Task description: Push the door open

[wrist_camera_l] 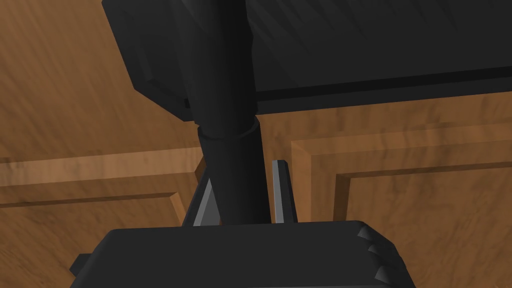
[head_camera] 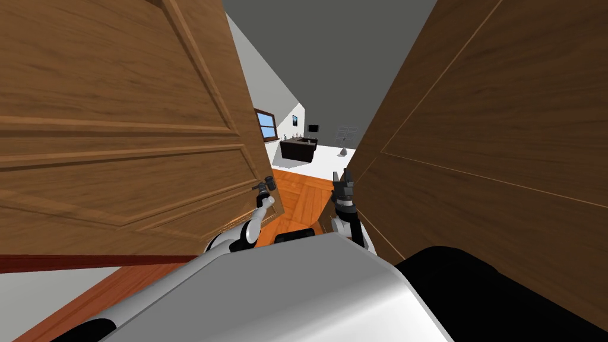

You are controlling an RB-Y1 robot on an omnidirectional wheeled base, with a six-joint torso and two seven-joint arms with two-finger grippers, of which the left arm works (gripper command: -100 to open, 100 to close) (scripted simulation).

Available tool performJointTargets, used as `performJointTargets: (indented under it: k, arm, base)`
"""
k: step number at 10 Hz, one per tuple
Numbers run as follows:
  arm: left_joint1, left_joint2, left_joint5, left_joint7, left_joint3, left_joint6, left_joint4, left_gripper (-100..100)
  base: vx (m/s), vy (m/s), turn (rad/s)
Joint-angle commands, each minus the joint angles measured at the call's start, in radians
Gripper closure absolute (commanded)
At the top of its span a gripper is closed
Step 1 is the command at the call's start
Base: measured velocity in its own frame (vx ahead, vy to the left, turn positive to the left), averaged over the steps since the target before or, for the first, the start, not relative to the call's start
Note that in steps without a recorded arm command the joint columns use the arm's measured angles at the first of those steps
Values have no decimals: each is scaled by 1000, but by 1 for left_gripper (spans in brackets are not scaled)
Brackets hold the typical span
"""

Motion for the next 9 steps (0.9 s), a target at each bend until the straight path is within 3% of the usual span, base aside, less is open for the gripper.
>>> performJointTargets:
  k: [1, 2, 3, 6, 9]
  arm:
    - [-24, 23, 3, 5, 6, -32, 34, 100]
    - [-35, 18, 30, -31, 35, -61, 49, 100]
    - [-41, 13, 42, -48, 50, -75, 56, 100]
    - [-51, 1, 66, -80, 76, -101, 70, 100]
    - [-69, -34, 107, -135, 122, -145, 94, 100]
  base:
    - [27, 5, 14]
    - [76, 24, -103]
    - [89, 45, -129]
    - [72, 31, -51]
    - [90, 40, -80]
